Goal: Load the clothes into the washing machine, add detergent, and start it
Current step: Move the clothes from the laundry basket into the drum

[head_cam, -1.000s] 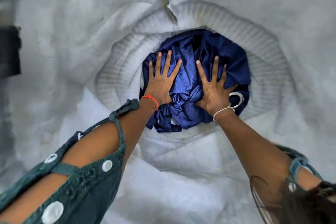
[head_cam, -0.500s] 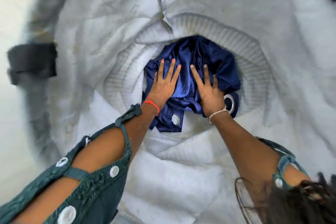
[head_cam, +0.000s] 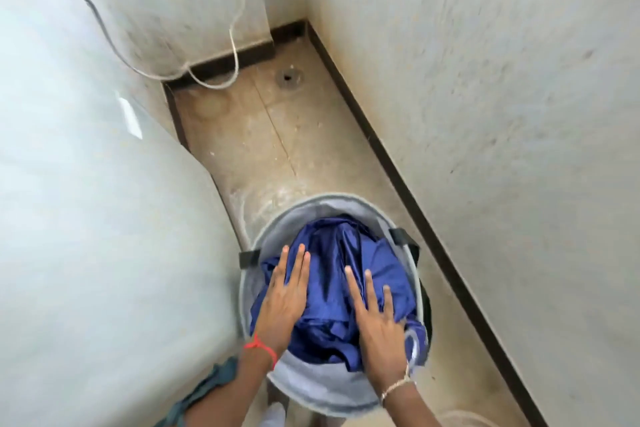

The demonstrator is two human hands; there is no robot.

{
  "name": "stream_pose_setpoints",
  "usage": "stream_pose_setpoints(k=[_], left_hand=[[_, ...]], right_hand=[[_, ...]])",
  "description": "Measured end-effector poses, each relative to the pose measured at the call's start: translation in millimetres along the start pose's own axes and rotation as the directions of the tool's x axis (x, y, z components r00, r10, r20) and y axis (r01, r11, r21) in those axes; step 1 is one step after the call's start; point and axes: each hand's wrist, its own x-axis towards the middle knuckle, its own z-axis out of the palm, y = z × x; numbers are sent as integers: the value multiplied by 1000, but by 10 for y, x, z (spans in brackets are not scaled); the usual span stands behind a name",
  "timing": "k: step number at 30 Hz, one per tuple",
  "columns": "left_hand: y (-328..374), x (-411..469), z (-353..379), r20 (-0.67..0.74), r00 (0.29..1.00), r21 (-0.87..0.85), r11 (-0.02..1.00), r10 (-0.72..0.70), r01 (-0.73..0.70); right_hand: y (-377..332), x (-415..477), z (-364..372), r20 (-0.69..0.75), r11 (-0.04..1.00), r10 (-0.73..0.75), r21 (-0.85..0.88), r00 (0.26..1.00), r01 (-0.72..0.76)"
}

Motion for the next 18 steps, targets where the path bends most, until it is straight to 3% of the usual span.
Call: stream_pose_setpoints(k=[2, 4, 7, 10, 14, 18], left_hand=[[-222, -323, -545, -50, 998, 40, 999, -30, 32], [-421, -644, -1015, -189, 980, 65, 995, -58, 71], [-711, -1084, -1593, -323, 941, 50, 991, -101, 123], [-991, -1495, -2130, -390, 907, 18, 983, -159, 180], [-1241, -1993, -2779, -571, 754, -212, 945, -326, 247], [-1577, -2399, -3447, -688, 584, -424, 892, -431, 158]], right_hand=[[-180, -328, -465, -60, 999, -28, 24, 998, 30], [-375, -638, -921, -171, 995, -66, 61, 983, 77], [-646, -1074, -1578, -393, 987, -153, -20, 907, 158], [-884, -1427, -2063, -497, 973, -232, -109, 836, 206], [-1208, -1754, -2632, -608, 938, -337, -149, 719, 314], [-1521, -2065, -3121, -674, 908, -395, -181, 624, 378]])
